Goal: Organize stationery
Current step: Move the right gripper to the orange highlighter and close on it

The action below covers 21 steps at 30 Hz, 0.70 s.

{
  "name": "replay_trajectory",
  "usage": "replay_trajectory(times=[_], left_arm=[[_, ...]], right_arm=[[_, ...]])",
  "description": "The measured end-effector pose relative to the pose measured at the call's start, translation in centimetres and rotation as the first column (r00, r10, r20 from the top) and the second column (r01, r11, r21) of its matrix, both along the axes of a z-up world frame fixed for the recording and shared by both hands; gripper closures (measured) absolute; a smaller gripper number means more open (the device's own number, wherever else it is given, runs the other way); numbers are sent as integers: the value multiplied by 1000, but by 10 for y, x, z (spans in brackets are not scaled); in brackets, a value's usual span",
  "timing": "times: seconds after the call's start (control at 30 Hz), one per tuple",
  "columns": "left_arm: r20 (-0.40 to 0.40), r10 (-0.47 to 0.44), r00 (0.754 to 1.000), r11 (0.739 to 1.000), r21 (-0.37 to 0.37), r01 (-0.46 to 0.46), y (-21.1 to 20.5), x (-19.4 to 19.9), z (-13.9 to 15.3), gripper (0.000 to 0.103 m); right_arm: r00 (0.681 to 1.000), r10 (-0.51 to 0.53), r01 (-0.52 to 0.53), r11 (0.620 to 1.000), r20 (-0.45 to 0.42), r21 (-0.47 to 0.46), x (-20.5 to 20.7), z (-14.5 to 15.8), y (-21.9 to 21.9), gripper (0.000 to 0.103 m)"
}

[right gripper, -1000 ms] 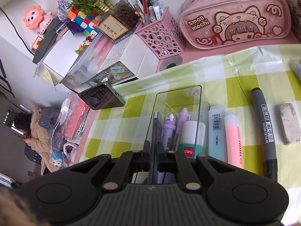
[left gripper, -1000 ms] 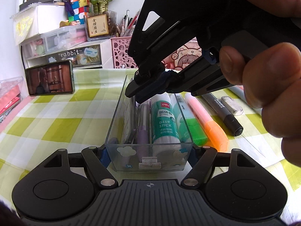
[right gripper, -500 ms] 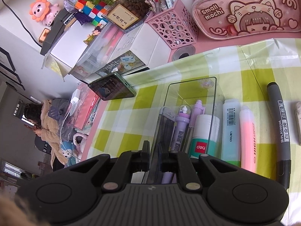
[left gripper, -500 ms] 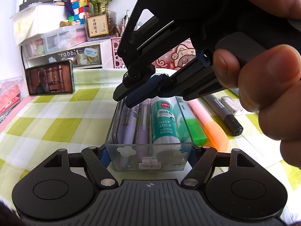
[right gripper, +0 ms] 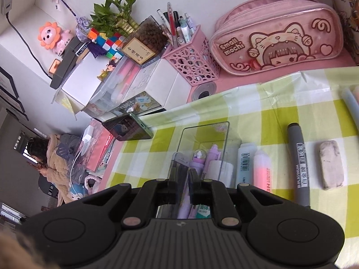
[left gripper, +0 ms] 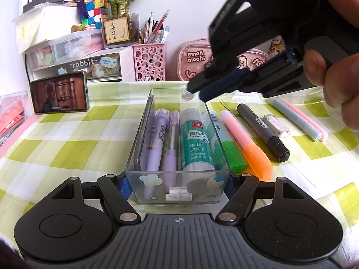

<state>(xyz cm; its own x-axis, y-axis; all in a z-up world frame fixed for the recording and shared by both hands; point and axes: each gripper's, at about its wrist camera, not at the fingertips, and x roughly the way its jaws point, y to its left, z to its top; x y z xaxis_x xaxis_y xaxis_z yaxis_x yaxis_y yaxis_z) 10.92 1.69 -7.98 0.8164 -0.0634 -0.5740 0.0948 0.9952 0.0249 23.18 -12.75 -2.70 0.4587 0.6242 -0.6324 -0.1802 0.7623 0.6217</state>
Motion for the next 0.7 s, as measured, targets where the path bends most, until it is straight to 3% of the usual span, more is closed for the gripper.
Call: replay_trajectory(times=[0.13, 0.33, 0.7], left_arm=[[0, 0, 1000, 1000, 0, 0, 0, 0, 0, 30], [0, 0, 1000, 1000, 1, 0, 0, 0, 0, 30], [0, 0, 1000, 1000, 0, 0, 0, 0, 0, 30]], right_arm=[[998, -55, 56, 995, 13, -88, 0, -3, -20, 72], [999, -48, 49, 981, 7, -188, -1, -15, -25, 72], [1000, 9, -3, 960, 19, -280, -6, -16, -10, 66]])
